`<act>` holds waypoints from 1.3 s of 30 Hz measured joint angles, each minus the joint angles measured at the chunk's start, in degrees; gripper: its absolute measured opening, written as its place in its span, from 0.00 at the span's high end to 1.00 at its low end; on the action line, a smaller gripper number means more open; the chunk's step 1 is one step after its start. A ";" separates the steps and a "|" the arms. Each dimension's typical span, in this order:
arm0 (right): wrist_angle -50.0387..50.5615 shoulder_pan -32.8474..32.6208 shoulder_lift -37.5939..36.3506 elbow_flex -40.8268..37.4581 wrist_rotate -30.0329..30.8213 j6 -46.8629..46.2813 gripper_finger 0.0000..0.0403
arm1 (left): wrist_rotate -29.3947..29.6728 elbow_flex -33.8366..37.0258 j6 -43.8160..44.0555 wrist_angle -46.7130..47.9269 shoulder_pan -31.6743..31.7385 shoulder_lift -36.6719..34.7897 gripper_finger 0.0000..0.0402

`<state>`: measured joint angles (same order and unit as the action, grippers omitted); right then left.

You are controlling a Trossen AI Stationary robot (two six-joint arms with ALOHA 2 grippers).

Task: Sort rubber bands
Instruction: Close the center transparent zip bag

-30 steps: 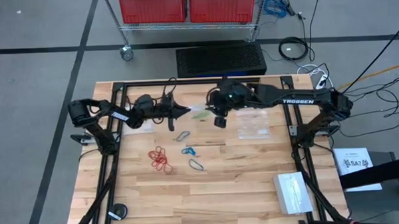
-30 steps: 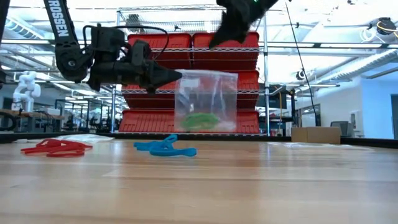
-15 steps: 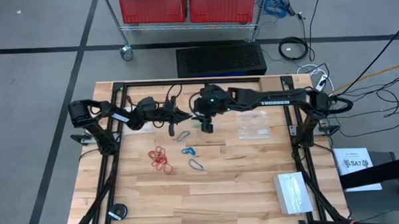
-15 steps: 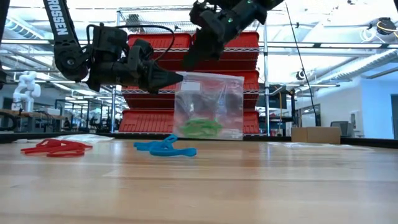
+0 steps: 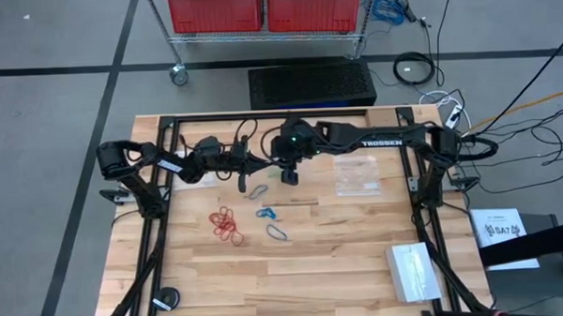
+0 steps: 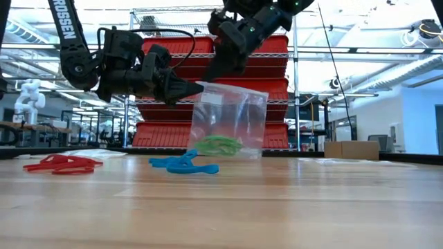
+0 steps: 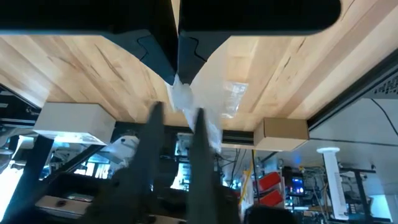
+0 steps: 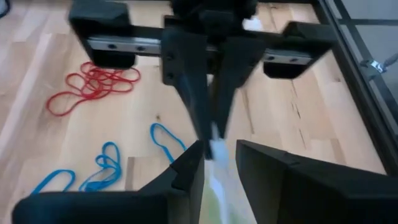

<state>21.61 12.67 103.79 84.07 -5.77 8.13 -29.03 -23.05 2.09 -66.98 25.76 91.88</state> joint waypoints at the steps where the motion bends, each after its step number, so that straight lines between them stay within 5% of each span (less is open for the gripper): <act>1: 0.28 0.11 0.00 -0.02 -0.05 0.11 0.79 | -0.08 0.00 0.00 -0.02 0.00 0.00 1.00; 12: 0.45 0.07 0.45 -0.02 -0.46 1.31 0.70 | -0.99 -0.92 0.13 0.28 -0.02 0.00 1.00; 22: 1.16 0.11 0.44 -0.04 -0.56 1.54 0.97 | -0.97 -0.92 0.20 0.78 -0.02 0.00 1.00; 39: 15.87 0.37 -4.70 0.00 2.92 0.21 0.98 | -0.90 -1.03 0.59 -0.35 -0.02 0.00 1.00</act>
<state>37.47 13.04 99.09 84.07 -2.85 8.34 -29.93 -24.08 2.68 -67.33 25.74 91.88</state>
